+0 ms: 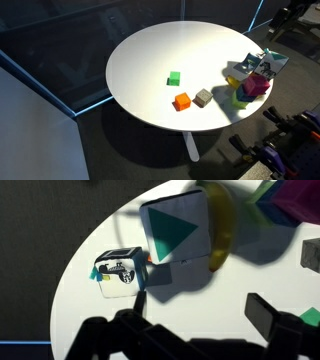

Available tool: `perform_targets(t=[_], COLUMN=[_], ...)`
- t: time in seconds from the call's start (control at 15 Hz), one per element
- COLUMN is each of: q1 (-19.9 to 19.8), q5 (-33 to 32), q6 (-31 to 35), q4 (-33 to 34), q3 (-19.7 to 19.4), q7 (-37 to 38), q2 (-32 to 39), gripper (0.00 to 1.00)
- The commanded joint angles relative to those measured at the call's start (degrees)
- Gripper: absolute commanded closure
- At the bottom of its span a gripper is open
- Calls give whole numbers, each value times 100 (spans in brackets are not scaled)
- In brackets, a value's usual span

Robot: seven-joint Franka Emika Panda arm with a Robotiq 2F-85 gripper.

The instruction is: Remove the plushy cube from on top of the other and put it on the table

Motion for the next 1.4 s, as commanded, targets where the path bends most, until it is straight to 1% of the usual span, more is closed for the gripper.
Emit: perform_targets(t=[0.0, 0.4, 0.8, 1.33], q1=[-20, -20, -57, -201], q5=[0, 0, 34, 39], q6=[-9, -7, 193, 324], q4=[-1, -2, -206, -316], q3=[23, 23, -44, -132], q7=[2, -4, -418, -1076], q2=[-3, -4, 71, 415], gripper=[0, 0, 0, 0])
